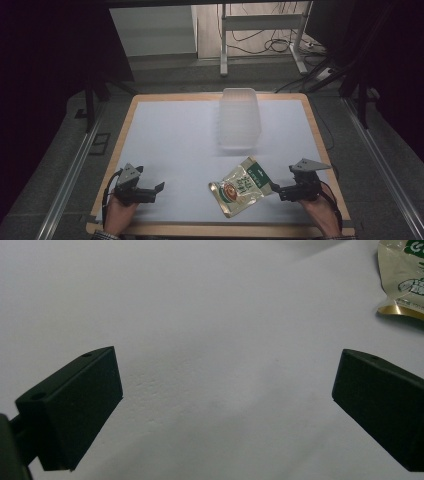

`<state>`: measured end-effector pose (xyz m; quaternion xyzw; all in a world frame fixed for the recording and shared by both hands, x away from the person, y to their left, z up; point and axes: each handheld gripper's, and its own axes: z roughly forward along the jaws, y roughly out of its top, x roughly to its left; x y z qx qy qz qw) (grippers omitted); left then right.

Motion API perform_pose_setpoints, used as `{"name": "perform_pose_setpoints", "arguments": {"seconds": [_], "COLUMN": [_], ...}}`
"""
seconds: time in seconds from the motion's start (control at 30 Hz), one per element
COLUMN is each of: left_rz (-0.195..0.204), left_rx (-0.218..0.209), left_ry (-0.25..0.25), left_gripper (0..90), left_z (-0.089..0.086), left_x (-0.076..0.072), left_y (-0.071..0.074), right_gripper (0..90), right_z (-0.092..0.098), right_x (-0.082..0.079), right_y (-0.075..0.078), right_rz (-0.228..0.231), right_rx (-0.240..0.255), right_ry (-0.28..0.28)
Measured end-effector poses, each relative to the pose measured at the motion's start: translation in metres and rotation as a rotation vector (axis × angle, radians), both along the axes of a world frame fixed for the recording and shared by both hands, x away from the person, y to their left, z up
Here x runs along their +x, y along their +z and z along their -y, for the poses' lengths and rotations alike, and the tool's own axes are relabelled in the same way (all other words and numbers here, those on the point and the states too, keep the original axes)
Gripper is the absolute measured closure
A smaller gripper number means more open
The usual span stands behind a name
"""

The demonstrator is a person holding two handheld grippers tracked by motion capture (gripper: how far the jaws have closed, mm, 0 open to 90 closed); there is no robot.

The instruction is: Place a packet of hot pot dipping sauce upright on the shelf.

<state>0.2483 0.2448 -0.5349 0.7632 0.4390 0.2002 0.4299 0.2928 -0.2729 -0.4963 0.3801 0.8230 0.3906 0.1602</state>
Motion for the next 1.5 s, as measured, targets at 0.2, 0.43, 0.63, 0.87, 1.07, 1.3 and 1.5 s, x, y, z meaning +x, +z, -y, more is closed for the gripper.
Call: {"name": "perform_pose_setpoints", "arguments": {"seconds": [0.2, 0.43, 0.63, 0.87, 1.07, 1.3, 1.5], "left_rz": [-0.001, -0.002, -0.001, -0.003, -0.003, -0.003, -0.002], "left_rx": [0.000, 0.003, 0.002, 0.006, 0.010, 0.010, 0.014], "left_ry": [0.001, 0.000, -0.004, -0.008, -0.009, -0.007, -0.009], "left_gripper": [0.0, 0.0, 0.0, 0.0, 0.0, 0.0, 0.0], "left_z": [0.000, 0.001, 0.001, 0.002, 0.002, 0.002, 0.003], "left_x": [0.000, 0.000, 0.000, 0.000, 0.000, 0.000, 0.000], "left_y": [0.000, 0.000, 0.000, 0.000, 0.000, 0.000, -0.001], "right_gripper": [1.5, 1.4, 4.1, 8.2, 20.3, 34.3, 36.7], "right_z": [-0.006, -0.017, -0.028, -0.035, -0.042, -0.049, -0.055], "right_x": [0.003, 0.006, 0.010, 0.014, 0.019, 0.026, 0.031], "right_y": [0.000, 0.000, -0.001, -0.002, -0.002, -0.004, -0.006], "right_rz": [-0.005, -0.023, -0.050, -0.075, -0.097, -0.128, -0.166], "right_rx": [0.009, -0.009, -0.056, -0.081, -0.094, -0.116, -0.125], "right_ry": [0.002, 0.014, 0.029, 0.036, 0.064, 0.090, 0.121]}}
